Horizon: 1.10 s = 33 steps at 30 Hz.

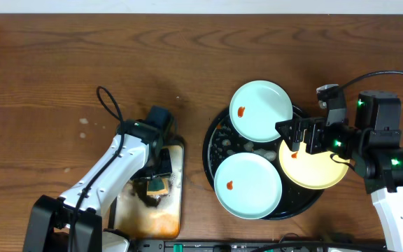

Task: Clean dirty plates on tray and stack at the side

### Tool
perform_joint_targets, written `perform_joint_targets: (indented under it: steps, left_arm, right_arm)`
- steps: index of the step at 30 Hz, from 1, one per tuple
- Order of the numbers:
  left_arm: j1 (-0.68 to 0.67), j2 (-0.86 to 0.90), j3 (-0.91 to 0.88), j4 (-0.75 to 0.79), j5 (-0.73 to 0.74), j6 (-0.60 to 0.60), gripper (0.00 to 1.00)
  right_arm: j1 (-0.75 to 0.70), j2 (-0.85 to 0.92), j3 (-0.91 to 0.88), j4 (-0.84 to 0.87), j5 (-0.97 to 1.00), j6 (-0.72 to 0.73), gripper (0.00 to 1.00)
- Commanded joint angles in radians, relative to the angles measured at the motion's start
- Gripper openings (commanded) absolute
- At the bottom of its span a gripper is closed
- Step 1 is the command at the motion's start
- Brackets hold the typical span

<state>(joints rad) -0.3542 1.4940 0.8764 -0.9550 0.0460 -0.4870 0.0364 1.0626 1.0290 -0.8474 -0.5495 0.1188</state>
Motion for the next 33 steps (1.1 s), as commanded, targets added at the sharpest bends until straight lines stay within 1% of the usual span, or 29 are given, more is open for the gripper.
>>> perform_joint_targets:
  steps: [1, 4, 7, 8, 11, 12, 14, 15, 16, 17, 20, 22, 25, 28, 31, 33]
  left_arm:
    - [0.005, -0.003, -0.019, 0.003, -0.010, -0.033, 0.46]
    - [0.005, 0.002, -0.057, 0.043, -0.009, -0.068, 0.45]
    - [0.005, 0.002, -0.116, 0.142, -0.001, -0.072, 0.46]
    - [0.005, 0.002, -0.135, 0.176, -0.002, -0.072, 0.43]
    - [0.005, 0.002, -0.158, 0.204, -0.005, -0.072, 0.32]
    - [0.005, 0.002, -0.161, 0.207, -0.008, -0.066, 0.31]
    - [0.005, 0.002, -0.165, 0.213, -0.018, -0.061, 0.24]
    - [0.005, 0.002, -0.167, 0.219, -0.019, -0.056, 0.19]
    - [0.005, 0.002, -0.169, 0.227, -0.021, -0.049, 0.09]
    - [0.005, 0.002, -0.169, 0.230, -0.021, -0.049, 0.08]
    - [0.005, 0.001, -0.167, 0.221, -0.019, -0.042, 0.07]
    - [0.005, -0.003, -0.153, 0.199, -0.020, -0.012, 0.07]
    - [0.005, -0.025, -0.074, 0.100, -0.021, 0.036, 0.07]
    - [0.005, -0.054, 0.042, -0.007, -0.029, 0.053, 0.08]
    - [0.005, -0.069, 0.132, -0.072, -0.042, 0.091, 0.07]
    - [0.005, -0.070, 0.163, -0.104, -0.066, 0.090, 0.07]
  right_arm:
    - [-0.004, 0.000, 0.017, 0.002, 0.003, 0.004, 0.98]
    - [-0.004, 0.000, 0.017, 0.002, 0.003, 0.004, 0.98]
    - [-0.004, 0.000, 0.017, 0.002, 0.003, 0.004, 0.98]
    - [-0.004, 0.000, 0.017, 0.002, 0.003, 0.004, 0.98]
    - [-0.004, 0.000, 0.017, 0.001, 0.003, 0.005, 0.98]
    - [-0.004, 0.000, 0.017, -0.001, 0.003, 0.004, 0.98]
    - [-0.004, 0.000, 0.017, -0.002, 0.003, 0.004, 0.98]
    - [-0.004, 0.000, 0.017, -0.002, 0.003, 0.004, 0.98]
    - [-0.004, 0.000, 0.017, -0.001, 0.003, 0.004, 0.98]
    - [-0.004, 0.000, 0.017, -0.001, 0.003, 0.004, 0.98]
    - [-0.004, 0.000, 0.017, -0.002, 0.003, 0.004, 0.98]
    - [-0.004, 0.000, 0.017, -0.002, 0.003, 0.004, 0.98]
    - [-0.004, 0.000, 0.017, -0.001, 0.003, 0.004, 0.98]
    - [-0.004, 0.000, 0.017, -0.001, 0.003, 0.004, 0.98]
    - [-0.004, 0.000, 0.017, -0.002, 0.008, 0.004, 0.98]
    - [-0.004, 0.000, 0.017, -0.003, 0.026, 0.008, 0.98]
